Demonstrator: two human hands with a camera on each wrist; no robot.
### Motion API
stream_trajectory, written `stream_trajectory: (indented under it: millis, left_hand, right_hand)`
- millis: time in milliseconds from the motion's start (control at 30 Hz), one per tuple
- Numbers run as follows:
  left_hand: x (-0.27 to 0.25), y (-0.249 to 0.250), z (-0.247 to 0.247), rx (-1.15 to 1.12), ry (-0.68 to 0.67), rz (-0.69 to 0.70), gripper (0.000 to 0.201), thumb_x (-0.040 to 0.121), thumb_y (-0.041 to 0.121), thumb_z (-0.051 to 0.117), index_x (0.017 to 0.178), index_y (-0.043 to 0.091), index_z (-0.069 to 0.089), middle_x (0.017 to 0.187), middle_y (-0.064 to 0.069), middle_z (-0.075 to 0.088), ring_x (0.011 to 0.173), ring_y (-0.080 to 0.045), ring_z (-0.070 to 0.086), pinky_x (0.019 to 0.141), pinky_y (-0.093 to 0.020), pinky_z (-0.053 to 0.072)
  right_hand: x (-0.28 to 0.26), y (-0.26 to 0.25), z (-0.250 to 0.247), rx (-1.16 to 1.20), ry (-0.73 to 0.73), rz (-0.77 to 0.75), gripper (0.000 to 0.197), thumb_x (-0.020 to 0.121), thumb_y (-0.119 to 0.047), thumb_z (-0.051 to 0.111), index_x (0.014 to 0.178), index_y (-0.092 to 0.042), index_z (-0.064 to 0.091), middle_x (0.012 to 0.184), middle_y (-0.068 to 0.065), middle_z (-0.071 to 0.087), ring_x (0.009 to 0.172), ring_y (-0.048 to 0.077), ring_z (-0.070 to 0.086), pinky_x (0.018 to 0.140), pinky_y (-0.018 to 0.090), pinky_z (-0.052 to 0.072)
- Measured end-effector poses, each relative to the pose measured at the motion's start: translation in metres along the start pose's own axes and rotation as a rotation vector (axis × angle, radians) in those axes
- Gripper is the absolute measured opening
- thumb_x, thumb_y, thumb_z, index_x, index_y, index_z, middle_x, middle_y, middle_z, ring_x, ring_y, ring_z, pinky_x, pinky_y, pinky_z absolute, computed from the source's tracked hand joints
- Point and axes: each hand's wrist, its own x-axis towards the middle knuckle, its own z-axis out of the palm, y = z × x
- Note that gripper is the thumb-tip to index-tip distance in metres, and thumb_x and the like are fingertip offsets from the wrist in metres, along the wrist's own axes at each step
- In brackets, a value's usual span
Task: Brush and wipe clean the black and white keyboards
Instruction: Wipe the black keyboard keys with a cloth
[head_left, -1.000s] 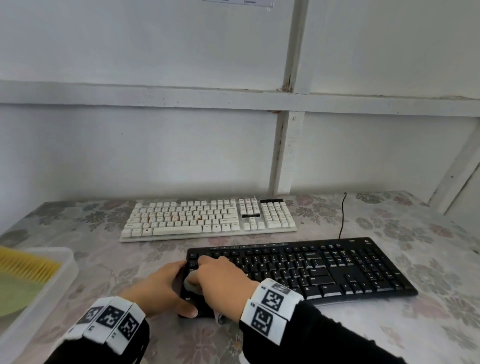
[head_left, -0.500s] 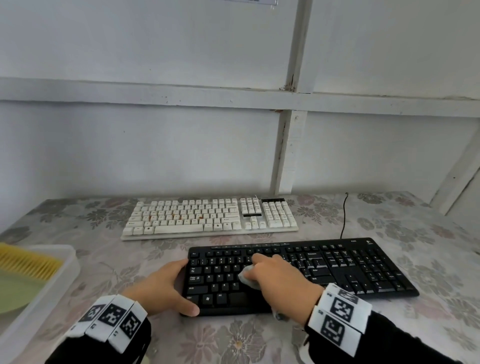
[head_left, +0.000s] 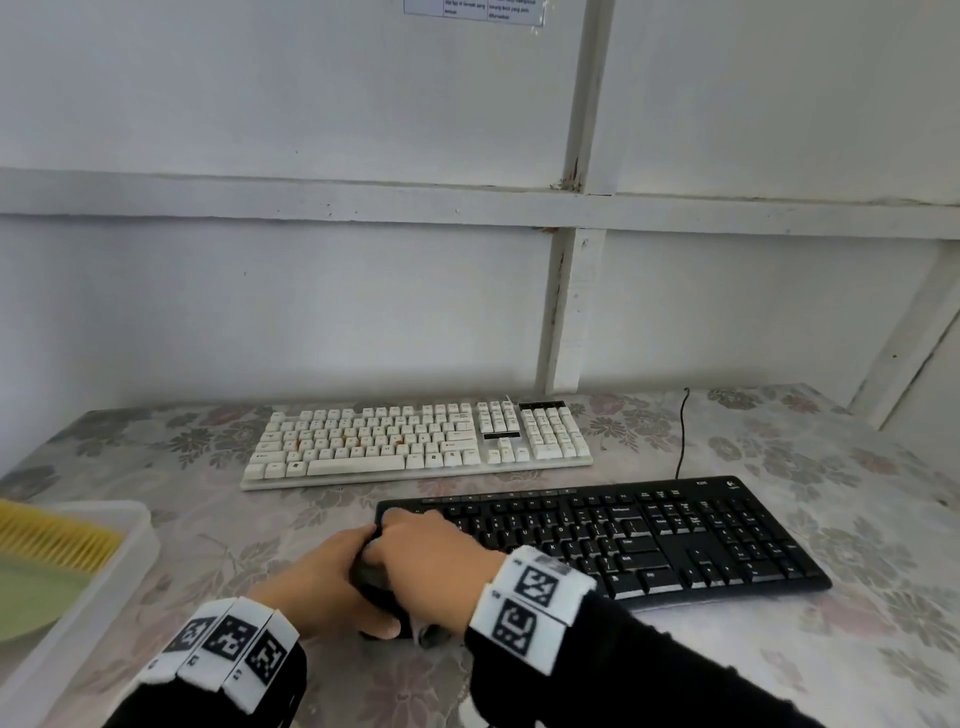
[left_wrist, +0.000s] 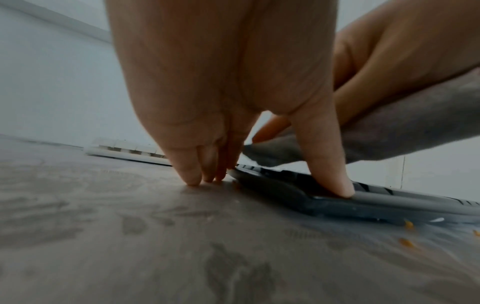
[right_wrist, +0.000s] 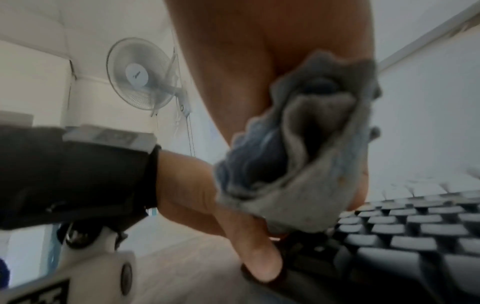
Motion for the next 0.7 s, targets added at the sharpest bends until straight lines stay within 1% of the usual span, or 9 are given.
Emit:
stream_trajectory:
  millis: [67, 167, 267, 333, 400, 467, 533, 633, 700]
  left_hand:
    - [0.001, 0.000, 0.000, 0.026, -0.018, 0.004, 0.063, 0.061, 0.006, 0.080, 0.097, 0.042, 0.043, 0.108, 0.015, 0.056, 0.102, -0.005, 0.055, 0.089, -0.030, 0.048]
    - [0.002, -0.003, 0.000, 0.000, -0.023, 0.028, 0.064, 0.064, 0.001, 0.079, 0.092, 0.044, 0.041, 0.101, 0.023, 0.053, 0.095, 0.006, 0.052, 0.081, -0.016, 0.045]
    - [0.004, -0.009, 0.001, -0.040, -0.005, 0.014, 0.066, 0.062, 0.000, 0.080, 0.095, 0.043, 0.043, 0.105, 0.020, 0.055, 0.106, -0.005, 0.056, 0.085, -0.017, 0.045]
    - [0.004, -0.010, 0.001, -0.012, 0.010, 0.002, 0.069, 0.062, 0.007, 0.082, 0.101, 0.043, 0.037, 0.109, 0.024, 0.047, 0.111, -0.006, 0.049, 0.090, -0.018, 0.039]
    - [0.002, -0.011, 0.000, 0.015, 0.007, -0.030, 0.077, 0.060, 0.016, 0.083, 0.113, 0.042, 0.033, 0.117, 0.020, 0.044, 0.114, -0.006, 0.043, 0.097, -0.021, 0.035]
    - [0.002, -0.012, -0.001, 0.028, -0.011, -0.044, 0.095, 0.047, 0.029, 0.085, 0.127, 0.037, 0.036, 0.128, 0.015, 0.044, 0.120, -0.008, 0.043, 0.105, -0.029, 0.036]
    - [0.003, -0.014, -0.001, 0.030, -0.013, -0.052, 0.103, 0.041, 0.034, 0.084, 0.132, 0.035, 0.036, 0.131, 0.013, 0.044, 0.121, -0.009, 0.044, 0.107, -0.033, 0.036]
    - [0.002, -0.012, -0.001, 0.035, 0.000, -0.053, 0.089, 0.056, 0.020, 0.085, 0.126, 0.037, 0.033, 0.126, 0.013, 0.042, 0.120, -0.009, 0.040, 0.104, -0.027, 0.033]
    - [0.002, -0.012, -0.001, 0.040, -0.007, -0.040, 0.077, 0.059, 0.016, 0.084, 0.113, 0.043, 0.035, 0.120, 0.017, 0.044, 0.117, -0.008, 0.042, 0.103, -0.026, 0.033]
  right_hand:
    - [0.003, -0.006, 0.005, -0.038, -0.012, 0.059, 0.029, 0.093, -0.003, 0.049, 0.120, 0.001, 0.057, 0.119, 0.017, 0.042, 0.107, 0.038, 0.042, 0.070, 0.038, 0.032]
    - [-0.011, 0.004, 0.005, 0.020, 0.034, 0.054, 0.010, 0.092, -0.001, 0.043, 0.091, -0.005, 0.052, 0.099, 0.011, 0.035, 0.094, 0.033, 0.039, 0.064, 0.038, 0.034]
    - [-0.027, 0.028, 0.006, -0.007, 0.031, 0.031, 0.031, 0.078, 0.012, 0.046, 0.077, -0.017, 0.038, 0.094, 0.007, 0.033, 0.091, 0.028, 0.040, 0.066, 0.037, 0.041]
    - [-0.037, 0.049, 0.010, 0.015, 0.043, 0.052, 0.034, 0.061, 0.017, 0.041, 0.069, -0.016, 0.039, 0.086, 0.001, 0.033, 0.084, 0.023, 0.038, 0.061, 0.033, 0.038]
    - [-0.045, 0.069, 0.013, 0.035, 0.051, 0.082, 0.032, 0.055, 0.015, 0.036, 0.063, -0.016, 0.037, 0.078, -0.004, 0.030, 0.077, 0.021, 0.039, 0.066, 0.038, 0.044]
    - [-0.054, 0.085, 0.014, 0.043, 0.055, 0.117, 0.031, 0.056, 0.015, 0.038, 0.060, -0.015, 0.035, 0.075, -0.006, 0.029, 0.070, 0.020, 0.039, 0.067, 0.038, 0.046]
    - [-0.059, 0.096, 0.010, 0.030, 0.035, 0.162, 0.029, 0.059, 0.013, 0.039, 0.057, -0.015, 0.033, 0.072, -0.005, 0.027, 0.066, 0.020, 0.037, 0.063, 0.033, 0.039]
    - [-0.052, 0.097, 0.000, 0.034, 0.027, 0.237, 0.027, 0.077, -0.002, 0.043, 0.055, -0.013, 0.031, 0.065, 0.000, 0.026, 0.068, 0.020, 0.038, 0.060, 0.030, 0.032]
    - [-0.039, 0.082, -0.005, 0.081, 0.054, 0.188, 0.028, 0.084, -0.007, 0.045, 0.058, -0.013, 0.037, 0.063, 0.001, 0.031, 0.068, 0.019, 0.039, 0.065, 0.030, 0.040]
